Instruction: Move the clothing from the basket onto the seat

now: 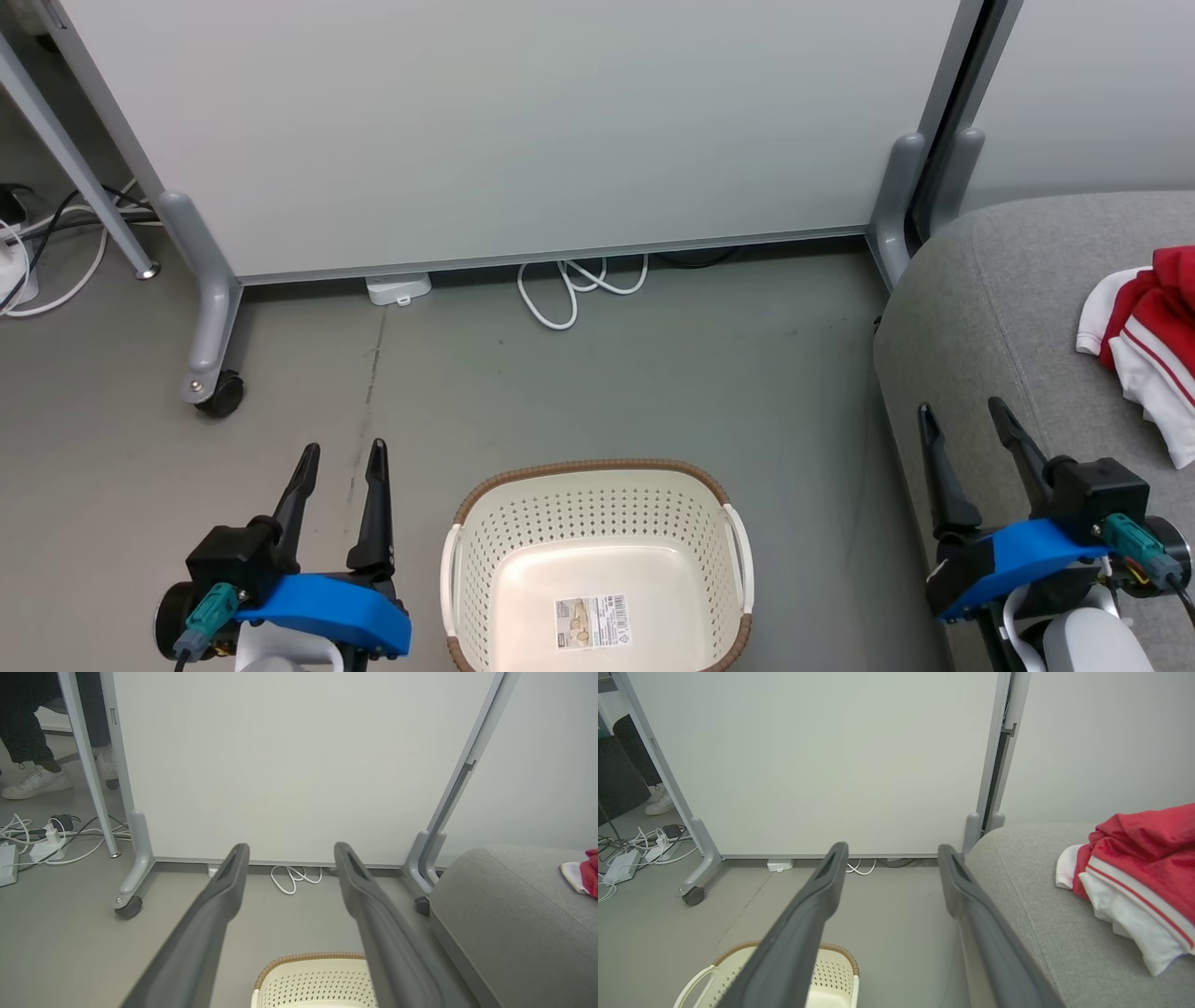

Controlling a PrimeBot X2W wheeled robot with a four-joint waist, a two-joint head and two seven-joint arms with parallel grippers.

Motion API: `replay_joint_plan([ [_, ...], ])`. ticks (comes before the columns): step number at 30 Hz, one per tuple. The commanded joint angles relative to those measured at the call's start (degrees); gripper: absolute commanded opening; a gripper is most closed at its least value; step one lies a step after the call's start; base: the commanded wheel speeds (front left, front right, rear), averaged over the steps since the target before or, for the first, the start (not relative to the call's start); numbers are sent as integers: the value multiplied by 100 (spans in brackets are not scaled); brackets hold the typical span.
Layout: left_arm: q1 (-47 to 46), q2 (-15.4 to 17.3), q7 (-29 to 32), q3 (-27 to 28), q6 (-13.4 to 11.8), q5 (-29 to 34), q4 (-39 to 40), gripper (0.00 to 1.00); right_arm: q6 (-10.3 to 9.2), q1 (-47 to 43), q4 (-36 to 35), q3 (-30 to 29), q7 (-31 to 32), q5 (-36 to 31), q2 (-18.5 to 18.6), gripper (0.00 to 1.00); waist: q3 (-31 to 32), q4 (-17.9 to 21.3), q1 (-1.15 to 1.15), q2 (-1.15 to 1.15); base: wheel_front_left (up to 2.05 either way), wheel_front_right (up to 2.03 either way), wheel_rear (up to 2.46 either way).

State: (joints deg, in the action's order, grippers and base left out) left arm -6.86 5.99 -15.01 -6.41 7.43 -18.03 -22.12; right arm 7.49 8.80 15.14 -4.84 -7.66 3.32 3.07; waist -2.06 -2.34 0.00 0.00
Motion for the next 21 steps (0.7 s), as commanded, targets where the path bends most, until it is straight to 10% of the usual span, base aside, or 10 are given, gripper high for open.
replay_joint_plan([
  [1,0,18,-26,-27,7,42,-24,100,1,-106,19,1,-45,46,-24,100,2,-4,0,0,0,0,0],
  [8,-63,29,-26,-95,7,-11,-77,100,1,-129,24,30,-41,115,-25,100,-2,-4,0,0,0,0,0],
  [9,-8,11,2,-84,0,-18,-65,0,0,-28,23,25,-24,105,-7,0,-1,-5,0,0,0,0,0],
  [21,216,-89,266,46,1,-836,-192,0,0,-120,293,-40,198,1073,-23,0,12,11,0,0,0,0,0],
])
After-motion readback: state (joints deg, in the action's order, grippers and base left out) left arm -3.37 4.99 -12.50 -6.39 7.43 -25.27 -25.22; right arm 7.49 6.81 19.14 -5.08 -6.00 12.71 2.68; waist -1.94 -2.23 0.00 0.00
